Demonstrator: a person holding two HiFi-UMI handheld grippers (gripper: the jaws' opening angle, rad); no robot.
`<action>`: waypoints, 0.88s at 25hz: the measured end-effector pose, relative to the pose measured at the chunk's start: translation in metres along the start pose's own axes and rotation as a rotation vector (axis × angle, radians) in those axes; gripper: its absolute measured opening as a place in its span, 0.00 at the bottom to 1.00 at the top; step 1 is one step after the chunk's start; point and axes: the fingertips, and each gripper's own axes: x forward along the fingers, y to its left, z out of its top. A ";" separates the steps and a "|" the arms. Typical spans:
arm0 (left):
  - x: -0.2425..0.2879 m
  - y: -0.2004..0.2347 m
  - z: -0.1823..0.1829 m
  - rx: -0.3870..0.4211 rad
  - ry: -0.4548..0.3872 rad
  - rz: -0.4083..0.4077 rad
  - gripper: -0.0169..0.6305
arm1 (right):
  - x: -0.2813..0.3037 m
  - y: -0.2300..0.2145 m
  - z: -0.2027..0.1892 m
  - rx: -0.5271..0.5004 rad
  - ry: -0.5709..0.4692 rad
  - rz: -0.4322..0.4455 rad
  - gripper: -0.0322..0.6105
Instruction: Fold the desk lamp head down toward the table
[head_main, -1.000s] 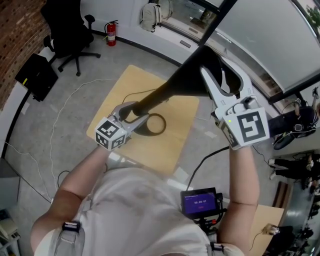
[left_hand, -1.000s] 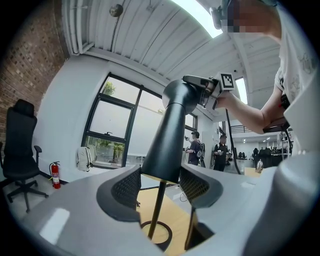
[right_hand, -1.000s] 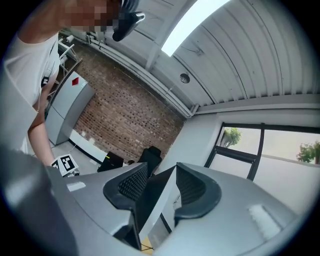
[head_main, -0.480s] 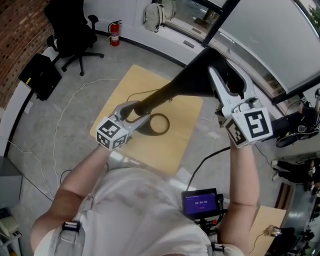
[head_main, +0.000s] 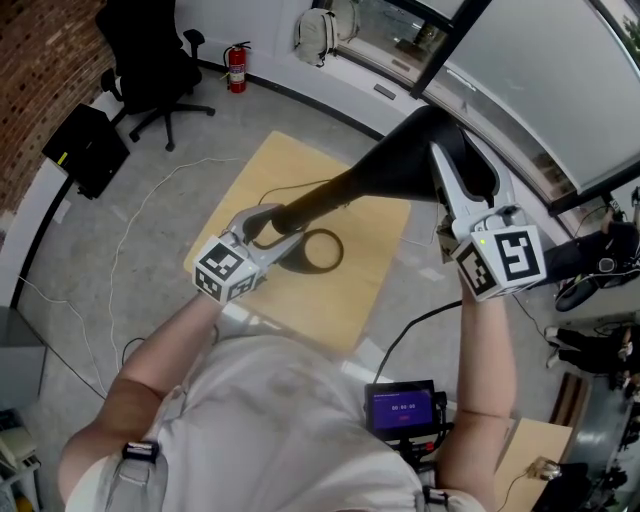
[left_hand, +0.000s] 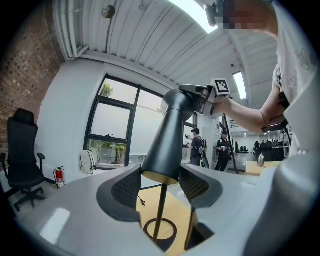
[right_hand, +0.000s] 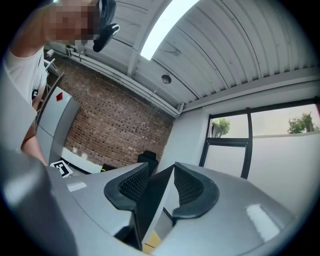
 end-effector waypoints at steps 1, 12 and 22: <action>-0.001 0.000 0.000 0.002 0.000 0.002 0.40 | 0.000 0.000 0.000 -0.001 -0.003 -0.001 0.32; -0.003 0.002 0.009 0.035 -0.010 0.027 0.40 | -0.001 -0.019 -0.016 0.075 -0.005 -0.018 0.31; -0.014 0.004 0.015 0.091 -0.023 0.056 0.40 | -0.005 -0.030 -0.040 0.179 0.000 -0.034 0.31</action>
